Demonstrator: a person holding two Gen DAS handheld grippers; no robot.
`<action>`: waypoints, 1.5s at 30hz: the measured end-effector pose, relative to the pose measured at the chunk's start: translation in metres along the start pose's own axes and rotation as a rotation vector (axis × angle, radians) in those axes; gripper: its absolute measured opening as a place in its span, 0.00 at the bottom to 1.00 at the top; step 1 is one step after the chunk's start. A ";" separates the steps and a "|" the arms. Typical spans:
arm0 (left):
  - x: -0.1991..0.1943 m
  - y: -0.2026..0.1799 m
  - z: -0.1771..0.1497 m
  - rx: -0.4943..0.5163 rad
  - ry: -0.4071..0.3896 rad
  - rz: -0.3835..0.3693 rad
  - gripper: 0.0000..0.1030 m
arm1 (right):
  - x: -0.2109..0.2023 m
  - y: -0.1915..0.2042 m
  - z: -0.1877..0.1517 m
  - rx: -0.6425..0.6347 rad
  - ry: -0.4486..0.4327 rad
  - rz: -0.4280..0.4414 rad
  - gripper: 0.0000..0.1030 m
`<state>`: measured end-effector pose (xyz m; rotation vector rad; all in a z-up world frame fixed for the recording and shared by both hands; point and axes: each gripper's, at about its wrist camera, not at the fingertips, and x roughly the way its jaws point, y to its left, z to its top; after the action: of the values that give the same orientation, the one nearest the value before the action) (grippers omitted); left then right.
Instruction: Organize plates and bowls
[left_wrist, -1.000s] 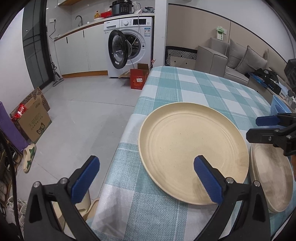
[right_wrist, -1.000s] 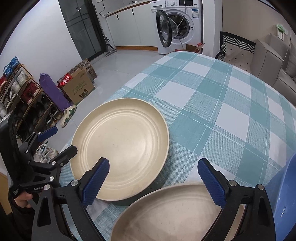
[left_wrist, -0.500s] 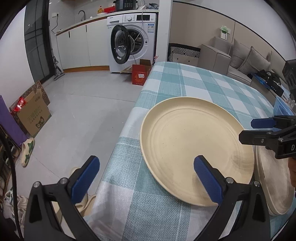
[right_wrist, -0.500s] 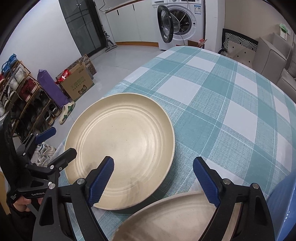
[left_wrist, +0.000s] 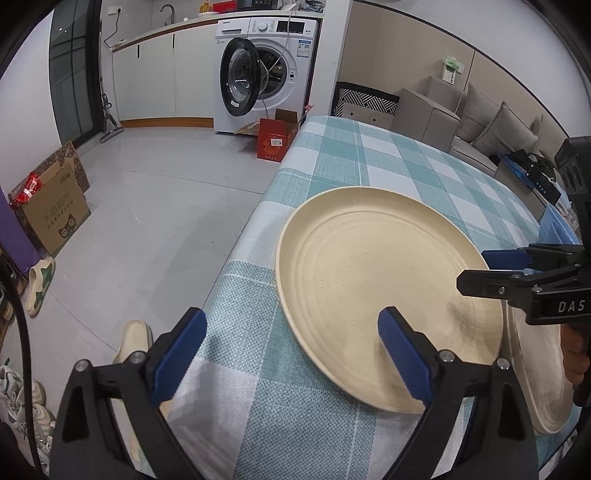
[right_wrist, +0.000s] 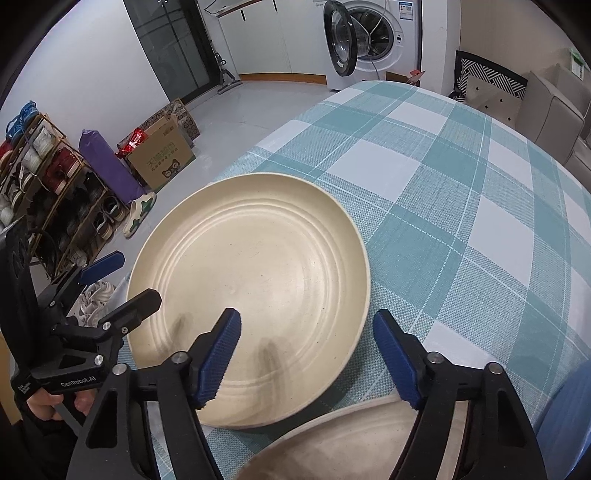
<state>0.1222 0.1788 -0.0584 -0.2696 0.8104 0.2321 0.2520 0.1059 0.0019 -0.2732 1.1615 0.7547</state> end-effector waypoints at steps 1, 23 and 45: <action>0.000 0.001 0.000 -0.004 0.000 -0.003 0.89 | 0.001 -0.001 0.000 0.002 0.002 0.002 0.66; 0.004 -0.006 -0.007 -0.016 0.037 -0.098 0.43 | 0.008 -0.004 -0.004 0.011 0.047 0.024 0.53; 0.004 -0.005 -0.006 -0.015 0.049 -0.065 0.28 | 0.006 -0.012 -0.008 0.024 0.043 -0.028 0.21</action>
<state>0.1224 0.1723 -0.0644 -0.3166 0.8473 0.1716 0.2553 0.0952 -0.0091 -0.2864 1.2040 0.7129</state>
